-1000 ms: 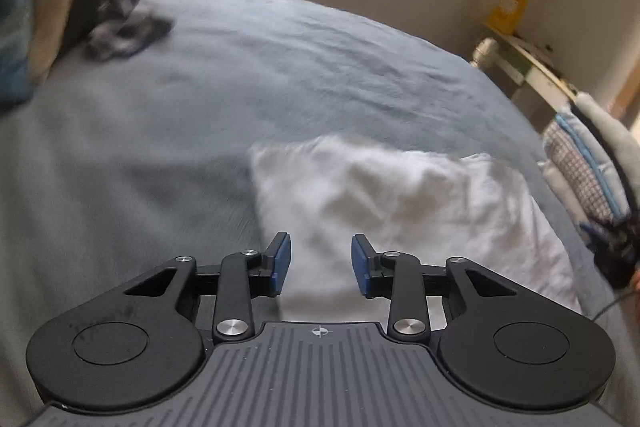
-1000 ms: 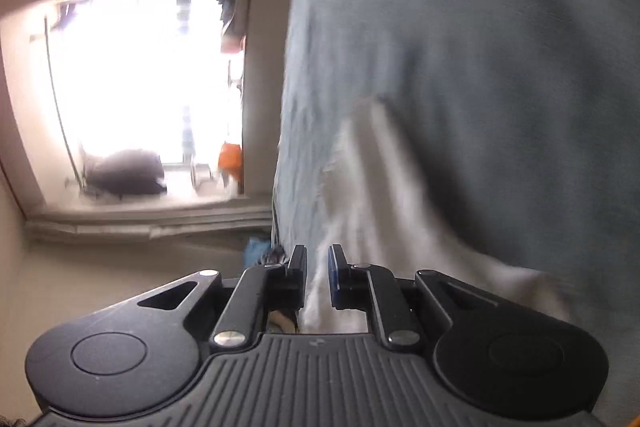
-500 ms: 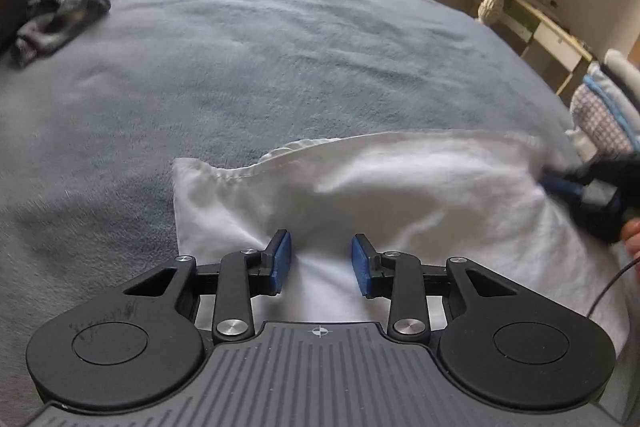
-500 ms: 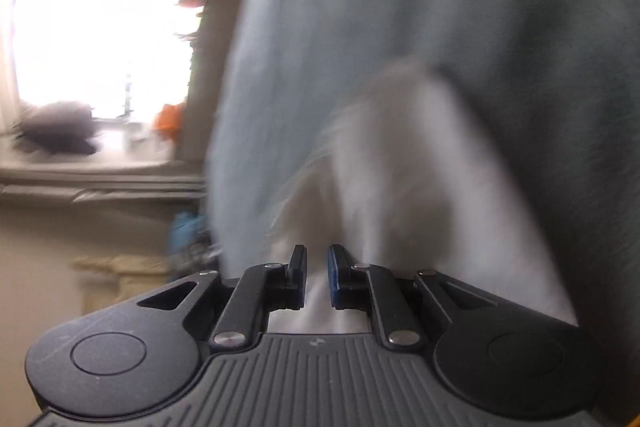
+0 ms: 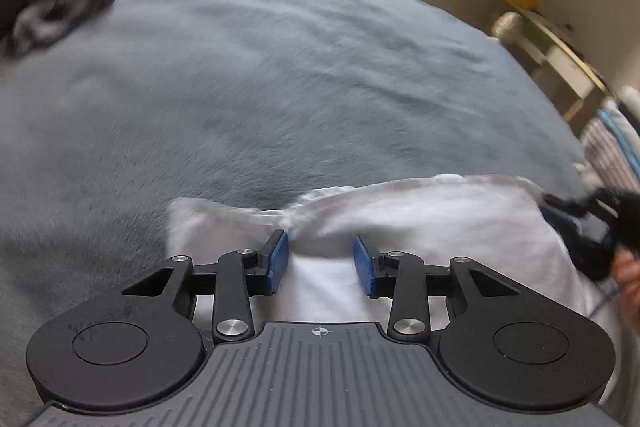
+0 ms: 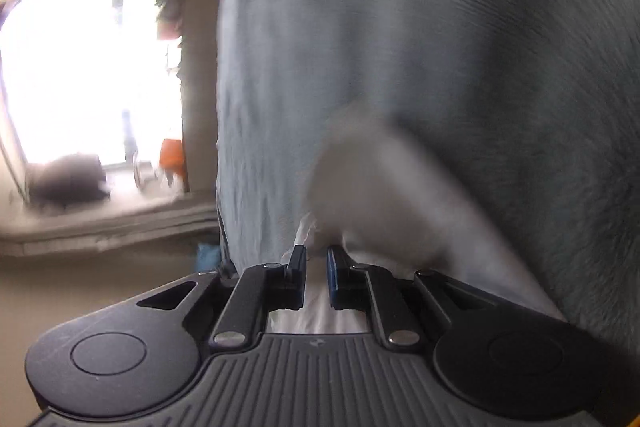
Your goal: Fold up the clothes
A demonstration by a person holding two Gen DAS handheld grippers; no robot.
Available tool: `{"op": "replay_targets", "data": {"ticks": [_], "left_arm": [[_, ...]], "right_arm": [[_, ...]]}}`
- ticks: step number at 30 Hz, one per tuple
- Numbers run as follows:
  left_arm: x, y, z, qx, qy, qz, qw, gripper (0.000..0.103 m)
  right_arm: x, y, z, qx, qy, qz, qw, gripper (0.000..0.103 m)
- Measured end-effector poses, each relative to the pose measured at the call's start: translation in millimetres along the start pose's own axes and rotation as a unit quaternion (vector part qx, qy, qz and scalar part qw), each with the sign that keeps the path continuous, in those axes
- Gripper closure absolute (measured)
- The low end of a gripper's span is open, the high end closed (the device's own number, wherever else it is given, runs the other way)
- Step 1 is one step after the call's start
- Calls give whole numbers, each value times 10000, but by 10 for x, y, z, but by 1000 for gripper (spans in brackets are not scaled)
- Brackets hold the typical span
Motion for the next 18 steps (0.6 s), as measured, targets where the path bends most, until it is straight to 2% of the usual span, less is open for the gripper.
{"op": "replay_targets", "data": {"ticks": [7, 11, 12, 14, 18], "left_arm": [[69, -285, -43, 2, -12, -121, 9999, 66], [74, -569, -188, -161, 236, -274, 9992, 61], [59, -590, -234, -218, 338, -249, 9989, 59], [25, -599, -323, -287, 536, -173, 9980, 59], [-84, -415, -431, -155, 793, 114, 9967, 59]], "right_arm": [[-248, -67, 215, 443, 26, 278, 9986, 87], [-396, -98, 339, 693, 35, 465, 9965, 80], [-470, -55, 381, 735, 5, 666, 9951, 78], [-575, 138, 442, 686, 1, 1000, 9926, 77], [-647, 574, 392, 308, 25, 1286, 9912, 77]]}}
Point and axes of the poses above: each gripper's, at about its wrist camera, not at the fingertips, and y roughly the way its jaws point, z to its left, x to its top, the point moved 2 cm from there along y, roughly the way its jaws point, and after that the axes turned 2 degrees about y, right-handed, at the moved point
